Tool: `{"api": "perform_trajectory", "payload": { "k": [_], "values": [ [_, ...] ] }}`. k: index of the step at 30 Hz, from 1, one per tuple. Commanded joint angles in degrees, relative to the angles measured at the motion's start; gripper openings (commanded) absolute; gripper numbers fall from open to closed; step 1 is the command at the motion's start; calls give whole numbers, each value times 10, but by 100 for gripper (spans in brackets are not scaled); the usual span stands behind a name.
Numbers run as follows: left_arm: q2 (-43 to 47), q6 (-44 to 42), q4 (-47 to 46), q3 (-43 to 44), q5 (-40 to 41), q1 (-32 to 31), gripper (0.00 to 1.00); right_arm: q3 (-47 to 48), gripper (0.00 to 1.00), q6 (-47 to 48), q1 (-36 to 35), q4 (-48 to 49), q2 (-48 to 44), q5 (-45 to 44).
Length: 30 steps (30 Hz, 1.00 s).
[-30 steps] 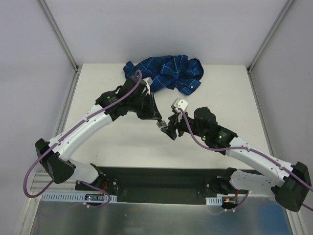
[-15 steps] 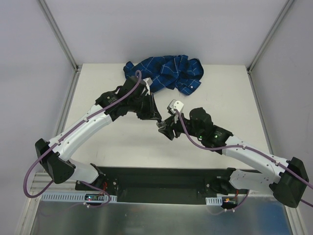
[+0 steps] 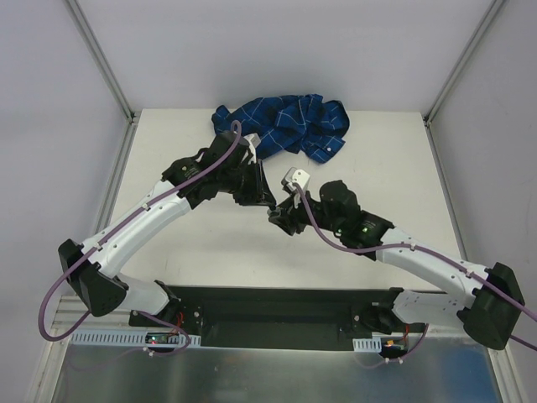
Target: Paint the nails
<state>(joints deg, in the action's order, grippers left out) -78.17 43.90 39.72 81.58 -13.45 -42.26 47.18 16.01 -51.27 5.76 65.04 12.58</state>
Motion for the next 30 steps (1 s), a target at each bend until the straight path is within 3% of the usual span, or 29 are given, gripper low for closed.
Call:
{"api": "perform_trajectory", "payload": {
  "k": [1,3,6,7,11,12,13,16,20,23,26,30],
  "values": [
    [21,2,6,-7,-12,3,0,36,39,0,-1,30,8,10],
    [21,1,7,-9,-10,3,0,41,33,1,-2,28,11,13],
    [22,0,7,-8,-11,3,0,51,5,5,-1,11,21,23],
    [22,-4,7,-7,-11,3,0,56,1,4,-1,8,23,21],
    [16,-44,7,9,-34,4,4,43,0,-11,-2,24,18,11],
    [22,-52,6,6,-30,3,16,38,0,-15,-2,34,13,11],
    [28,-56,6,3,-21,4,41,35,0,-19,-2,38,2,12],
    [54,-78,0,-8,10,3,82,21,0,-30,-2,40,-25,23],
    [89,-108,-38,-22,-10,3,99,13,0,-36,-3,5,-67,17],
    [108,-114,-66,-34,-22,3,97,5,0,-53,-2,-7,-103,-8],
    [110,-104,-90,-34,-32,2,80,-1,0,-76,-2,-15,-125,-38],
    [108,-90,-139,-29,-54,-5,75,5,0,-91,-3,-30,-134,-77]
  ]
}}
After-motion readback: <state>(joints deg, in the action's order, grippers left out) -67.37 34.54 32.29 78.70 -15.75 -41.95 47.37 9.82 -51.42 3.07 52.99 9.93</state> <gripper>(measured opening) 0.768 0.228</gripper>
